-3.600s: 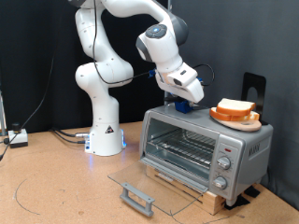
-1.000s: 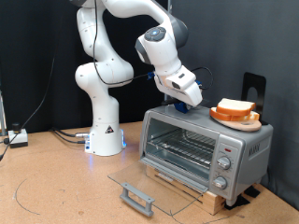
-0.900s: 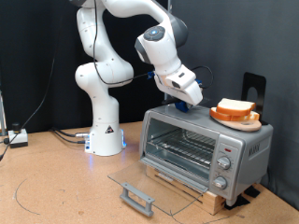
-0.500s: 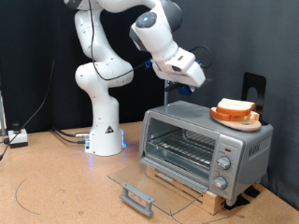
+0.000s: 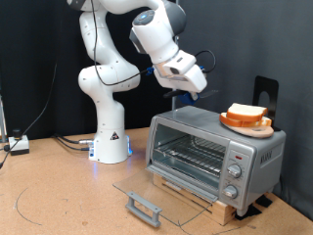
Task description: Make a piece of toast with the oven
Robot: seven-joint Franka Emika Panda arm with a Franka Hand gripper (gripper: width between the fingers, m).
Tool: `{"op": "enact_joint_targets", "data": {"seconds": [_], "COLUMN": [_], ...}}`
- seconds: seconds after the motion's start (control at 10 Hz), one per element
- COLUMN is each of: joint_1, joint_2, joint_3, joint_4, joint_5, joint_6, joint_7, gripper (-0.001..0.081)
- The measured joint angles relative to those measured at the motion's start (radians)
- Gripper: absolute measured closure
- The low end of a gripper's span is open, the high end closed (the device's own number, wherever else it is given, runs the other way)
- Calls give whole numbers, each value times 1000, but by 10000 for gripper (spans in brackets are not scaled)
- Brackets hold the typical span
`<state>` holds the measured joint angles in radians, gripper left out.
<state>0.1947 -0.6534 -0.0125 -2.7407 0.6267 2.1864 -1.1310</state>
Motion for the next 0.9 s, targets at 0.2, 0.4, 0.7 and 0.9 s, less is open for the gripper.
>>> {"op": "enact_joint_targets", "data": {"seconds": [0.2,0.4,0.7,0.9], "joint_1": [-77,-142,-209,-208], "joint_2": [-5,-7,-7,-2], "joint_3": [7,-7,-62,-84], "joint_4": [-5,12,47,58], "joint_5": [-142,-252,-255,-242], "joint_6": [90,86,80,68], "joint_7": [-20,-43,-41,-42], "gripper": [411,411,411,411]}}
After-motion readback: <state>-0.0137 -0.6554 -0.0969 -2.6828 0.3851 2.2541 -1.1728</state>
